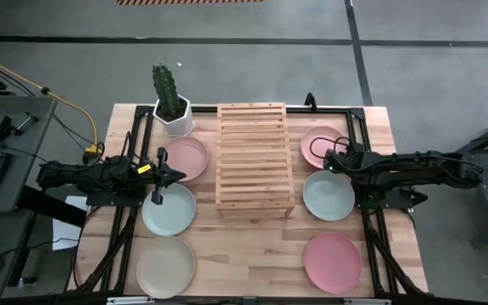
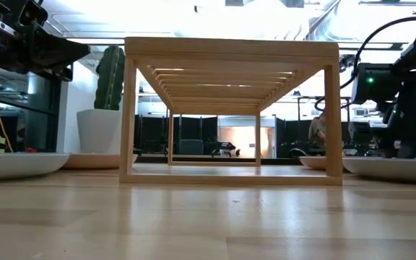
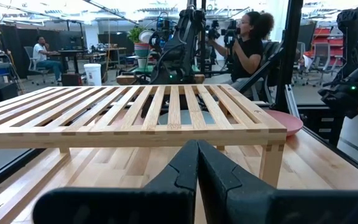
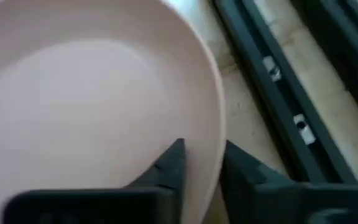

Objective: Place and stack plates onto a shelf
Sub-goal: Put the right light pink plate on the shelf

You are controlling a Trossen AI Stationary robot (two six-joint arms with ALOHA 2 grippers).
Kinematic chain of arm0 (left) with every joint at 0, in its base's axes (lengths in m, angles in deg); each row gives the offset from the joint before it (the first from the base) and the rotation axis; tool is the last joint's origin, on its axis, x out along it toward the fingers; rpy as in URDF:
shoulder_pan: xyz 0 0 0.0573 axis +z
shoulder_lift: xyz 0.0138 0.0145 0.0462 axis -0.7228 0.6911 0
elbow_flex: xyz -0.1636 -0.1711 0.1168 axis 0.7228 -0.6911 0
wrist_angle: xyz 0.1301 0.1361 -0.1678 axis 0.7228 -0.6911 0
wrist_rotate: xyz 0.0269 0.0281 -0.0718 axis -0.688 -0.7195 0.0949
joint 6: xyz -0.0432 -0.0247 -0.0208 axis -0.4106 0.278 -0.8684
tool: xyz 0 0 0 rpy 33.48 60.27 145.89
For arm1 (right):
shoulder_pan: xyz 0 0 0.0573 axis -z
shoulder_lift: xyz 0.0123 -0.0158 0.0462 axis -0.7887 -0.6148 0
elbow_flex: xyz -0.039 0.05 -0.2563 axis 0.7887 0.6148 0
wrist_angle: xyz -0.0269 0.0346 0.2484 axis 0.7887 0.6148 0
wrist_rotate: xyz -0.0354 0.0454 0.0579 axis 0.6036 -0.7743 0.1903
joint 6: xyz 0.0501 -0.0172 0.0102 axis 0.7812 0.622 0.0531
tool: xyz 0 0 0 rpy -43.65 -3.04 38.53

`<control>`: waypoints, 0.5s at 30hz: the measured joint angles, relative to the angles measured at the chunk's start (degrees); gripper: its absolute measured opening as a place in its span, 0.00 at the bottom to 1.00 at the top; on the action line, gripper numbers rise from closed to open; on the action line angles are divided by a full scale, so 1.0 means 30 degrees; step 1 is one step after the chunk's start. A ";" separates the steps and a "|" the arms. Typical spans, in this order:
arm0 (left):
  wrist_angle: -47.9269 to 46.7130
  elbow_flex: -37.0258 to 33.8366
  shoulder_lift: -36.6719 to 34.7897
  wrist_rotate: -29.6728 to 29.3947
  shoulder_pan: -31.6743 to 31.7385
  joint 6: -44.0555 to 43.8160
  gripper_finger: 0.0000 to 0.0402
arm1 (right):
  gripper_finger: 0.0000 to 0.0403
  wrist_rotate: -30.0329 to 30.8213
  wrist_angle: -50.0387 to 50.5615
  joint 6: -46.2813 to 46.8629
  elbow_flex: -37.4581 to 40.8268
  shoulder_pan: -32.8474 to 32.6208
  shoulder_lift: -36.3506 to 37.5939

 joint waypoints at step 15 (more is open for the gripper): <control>0.0000 0.0000 -0.0005 -0.0001 0.0004 -0.0001 0.00 | 0.00 0.4473 0.1482 -0.3080 -0.4094 0.0015 0.0036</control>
